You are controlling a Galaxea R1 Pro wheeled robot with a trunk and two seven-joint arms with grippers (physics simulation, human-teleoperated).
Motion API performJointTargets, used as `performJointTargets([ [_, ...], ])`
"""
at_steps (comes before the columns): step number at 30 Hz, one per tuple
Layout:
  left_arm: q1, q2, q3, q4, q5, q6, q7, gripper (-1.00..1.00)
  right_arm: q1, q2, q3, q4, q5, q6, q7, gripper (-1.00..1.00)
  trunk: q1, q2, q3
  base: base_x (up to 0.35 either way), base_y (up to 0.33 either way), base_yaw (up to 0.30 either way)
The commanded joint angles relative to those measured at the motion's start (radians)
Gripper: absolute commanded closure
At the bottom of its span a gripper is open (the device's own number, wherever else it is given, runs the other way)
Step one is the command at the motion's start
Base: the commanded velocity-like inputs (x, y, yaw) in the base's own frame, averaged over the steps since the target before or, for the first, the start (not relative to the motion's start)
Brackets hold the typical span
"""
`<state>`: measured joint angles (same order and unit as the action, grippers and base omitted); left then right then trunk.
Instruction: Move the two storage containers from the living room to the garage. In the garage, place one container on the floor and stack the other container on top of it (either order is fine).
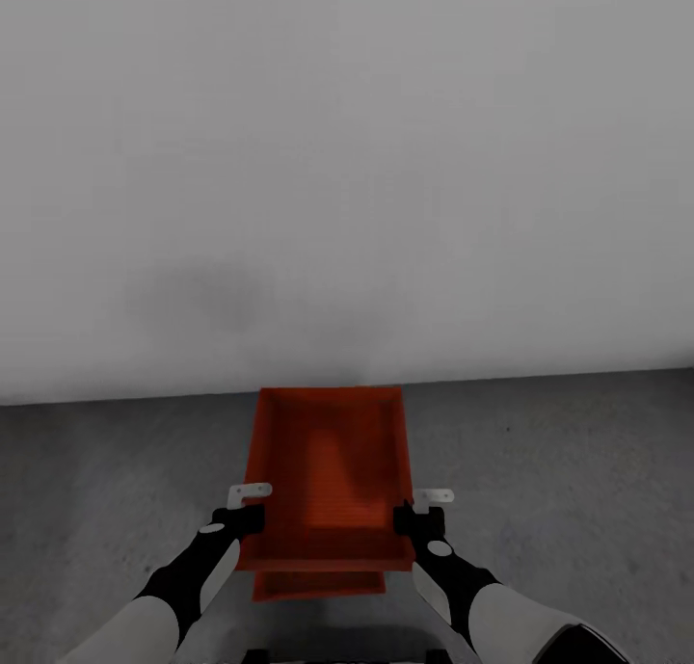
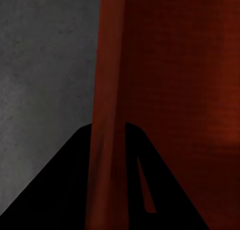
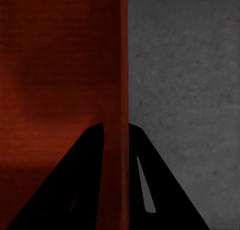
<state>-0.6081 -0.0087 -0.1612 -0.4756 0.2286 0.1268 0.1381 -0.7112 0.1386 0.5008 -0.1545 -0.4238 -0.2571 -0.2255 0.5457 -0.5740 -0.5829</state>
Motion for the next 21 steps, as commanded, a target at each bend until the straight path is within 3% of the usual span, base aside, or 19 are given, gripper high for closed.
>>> performJointTargets([
  [1, -0.001, 0.01, 0.005, -0.006, -0.003, 0.001, 0.014, 1.0, -0.001, -0.001, -0.024, 0.066, -0.018, -0.004, 0.0, 1.0, 0.0, -0.001, -0.003, 0.0, 0.0, 0.0],
  [21, -0.001, 0.007, 0.004, -0.003, -0.002, 0.002, 0.014, 1.0, -0.001, -0.001, -0.024, 0.066, -0.018, -0.005, -0.001, 1.0, 0.0, -0.001, -0.02, -0.025, 0.024, 0.0],
])
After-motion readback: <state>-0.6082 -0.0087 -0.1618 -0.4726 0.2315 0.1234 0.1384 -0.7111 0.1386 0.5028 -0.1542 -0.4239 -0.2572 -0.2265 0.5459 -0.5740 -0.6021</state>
